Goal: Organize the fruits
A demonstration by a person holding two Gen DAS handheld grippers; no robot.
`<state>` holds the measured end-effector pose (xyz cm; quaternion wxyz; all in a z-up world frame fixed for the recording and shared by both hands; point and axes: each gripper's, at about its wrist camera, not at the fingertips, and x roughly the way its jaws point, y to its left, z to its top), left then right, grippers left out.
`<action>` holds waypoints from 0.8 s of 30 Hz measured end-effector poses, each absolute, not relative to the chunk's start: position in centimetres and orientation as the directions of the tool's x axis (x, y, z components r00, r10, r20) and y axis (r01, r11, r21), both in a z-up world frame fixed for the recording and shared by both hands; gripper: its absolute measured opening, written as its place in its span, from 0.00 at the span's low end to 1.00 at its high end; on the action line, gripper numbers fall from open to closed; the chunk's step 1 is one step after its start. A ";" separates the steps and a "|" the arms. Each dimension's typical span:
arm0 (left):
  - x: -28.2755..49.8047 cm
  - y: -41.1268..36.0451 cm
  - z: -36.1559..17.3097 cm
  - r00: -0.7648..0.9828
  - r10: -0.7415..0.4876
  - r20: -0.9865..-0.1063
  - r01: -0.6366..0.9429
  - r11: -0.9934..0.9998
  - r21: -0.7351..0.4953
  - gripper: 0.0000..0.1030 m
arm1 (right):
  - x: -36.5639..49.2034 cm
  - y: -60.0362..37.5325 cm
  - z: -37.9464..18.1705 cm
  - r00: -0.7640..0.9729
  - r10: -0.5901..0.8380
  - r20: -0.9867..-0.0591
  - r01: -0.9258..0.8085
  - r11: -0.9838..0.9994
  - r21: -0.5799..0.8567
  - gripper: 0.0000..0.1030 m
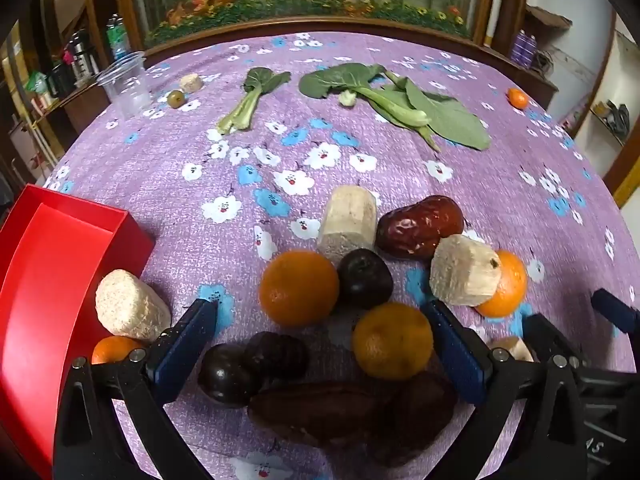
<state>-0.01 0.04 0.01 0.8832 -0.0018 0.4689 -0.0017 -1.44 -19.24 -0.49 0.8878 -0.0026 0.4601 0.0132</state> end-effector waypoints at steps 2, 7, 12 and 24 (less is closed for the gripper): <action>0.0 0.1 0.0 0.551 -0.009 -0.835 0.008 1.000 -0.005 1.00 | -1.3 -19.3 -0.4 0.566 0.020 -0.824 -0.022 1.000 0.010 1.00; 0.2 0.1 -0.1 0.543 -0.024 -0.840 0.031 0.999 -0.008 1.00 | -1.4 -19.3 -0.4 0.561 0.019 -0.828 -0.025 1.000 0.006 1.00; -0.5 0.8 0.3 0.531 -0.062 -0.845 0.051 0.998 -0.041 0.99 | -1.2 -19.3 -0.4 0.557 0.014 -0.830 -0.018 1.000 0.005 1.00; -7.9 4.6 6.9 0.753 -0.061 -0.655 -0.018 0.993 -0.113 0.98 | -6.5 -16.8 4.0 0.689 0.033 -0.724 0.044 0.995 0.086 0.99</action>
